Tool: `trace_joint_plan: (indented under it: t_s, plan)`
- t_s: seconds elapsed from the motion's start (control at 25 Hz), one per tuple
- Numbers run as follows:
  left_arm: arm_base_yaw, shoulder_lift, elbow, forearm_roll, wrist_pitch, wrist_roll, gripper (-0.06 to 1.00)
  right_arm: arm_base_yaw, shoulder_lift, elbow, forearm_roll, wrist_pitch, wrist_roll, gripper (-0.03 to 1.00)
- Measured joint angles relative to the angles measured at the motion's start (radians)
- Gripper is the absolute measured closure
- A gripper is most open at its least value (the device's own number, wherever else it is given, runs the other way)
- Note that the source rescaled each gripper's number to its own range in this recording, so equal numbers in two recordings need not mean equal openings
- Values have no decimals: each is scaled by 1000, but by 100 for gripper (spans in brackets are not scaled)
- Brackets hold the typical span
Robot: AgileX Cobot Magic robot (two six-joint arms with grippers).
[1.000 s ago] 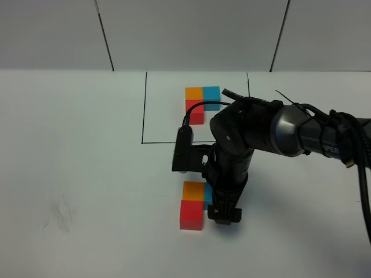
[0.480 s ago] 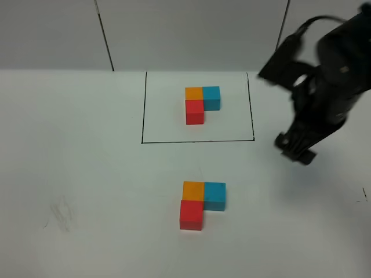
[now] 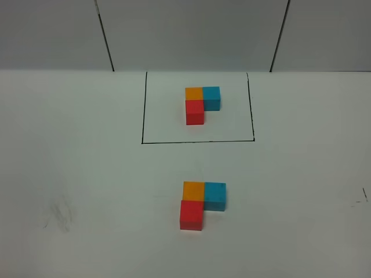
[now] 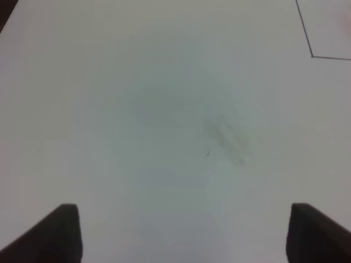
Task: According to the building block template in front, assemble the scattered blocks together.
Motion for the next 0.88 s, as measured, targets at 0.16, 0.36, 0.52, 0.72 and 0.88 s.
trace_joint_plan:
  t_s: [0.16, 0.36, 0.52, 0.72, 0.88]
  plan:
    - [0, 0, 0, 0, 0, 0, 29, -7, -300, 160, 50, 12, 48, 0]
    - [0, 0, 0, 0, 0, 0, 29, -7, -580, 321, 155, 15, 119, 0]
    - [0, 0, 0, 0, 0, 0, 29, -7, -716, 442, 232, 17, 135, 0]
    - [0, 0, 0, 0, 0, 0, 29, 37, -805, 578, 317, 13, 137, 1]
    - [0, 0, 0, 0, 0, 0, 29, 77, -815, 632, 360, -4, 140, 2]
